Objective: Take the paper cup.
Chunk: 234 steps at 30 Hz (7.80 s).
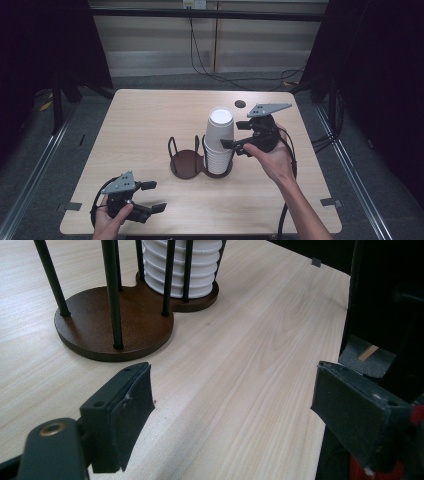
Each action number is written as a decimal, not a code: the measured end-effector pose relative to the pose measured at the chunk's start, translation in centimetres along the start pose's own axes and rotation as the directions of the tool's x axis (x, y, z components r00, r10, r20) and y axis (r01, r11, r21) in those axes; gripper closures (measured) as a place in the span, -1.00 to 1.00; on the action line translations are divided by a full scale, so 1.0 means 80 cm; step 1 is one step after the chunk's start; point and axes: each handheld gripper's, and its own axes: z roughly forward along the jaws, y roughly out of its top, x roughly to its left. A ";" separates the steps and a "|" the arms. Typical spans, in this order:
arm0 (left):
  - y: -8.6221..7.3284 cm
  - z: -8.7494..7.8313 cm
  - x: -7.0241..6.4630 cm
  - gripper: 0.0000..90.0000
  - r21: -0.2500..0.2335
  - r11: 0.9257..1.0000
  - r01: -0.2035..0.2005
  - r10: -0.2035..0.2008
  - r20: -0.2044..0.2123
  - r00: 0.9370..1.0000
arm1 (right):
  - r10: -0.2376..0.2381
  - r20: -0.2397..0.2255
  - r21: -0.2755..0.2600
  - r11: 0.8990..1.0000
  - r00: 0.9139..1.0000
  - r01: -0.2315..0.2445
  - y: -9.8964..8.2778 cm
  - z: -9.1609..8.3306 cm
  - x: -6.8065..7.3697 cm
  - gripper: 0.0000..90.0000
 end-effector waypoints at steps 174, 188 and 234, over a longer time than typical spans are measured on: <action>0.002 -0.001 -0.002 -0.64 0.016 1.000 -0.014 0.014 -0.003 1.000 | 0.046 -0.105 -0.290 0.954 0.993 -0.075 0.058 -0.086 -0.013 -0.47; 0.009 0.000 -0.014 -0.64 -0.029 0.999 -0.036 0.036 -0.031 0.999 | 0.056 -0.099 -0.306 0.948 0.993 -0.084 0.035 -0.101 -0.005 -0.47; 0.096 0.022 -0.028 -0.65 -0.196 0.967 -0.165 0.173 0.023 0.985 | 0.022 -0.205 -0.205 0.977 0.979 -0.065 -0.040 -0.056 0.054 -0.46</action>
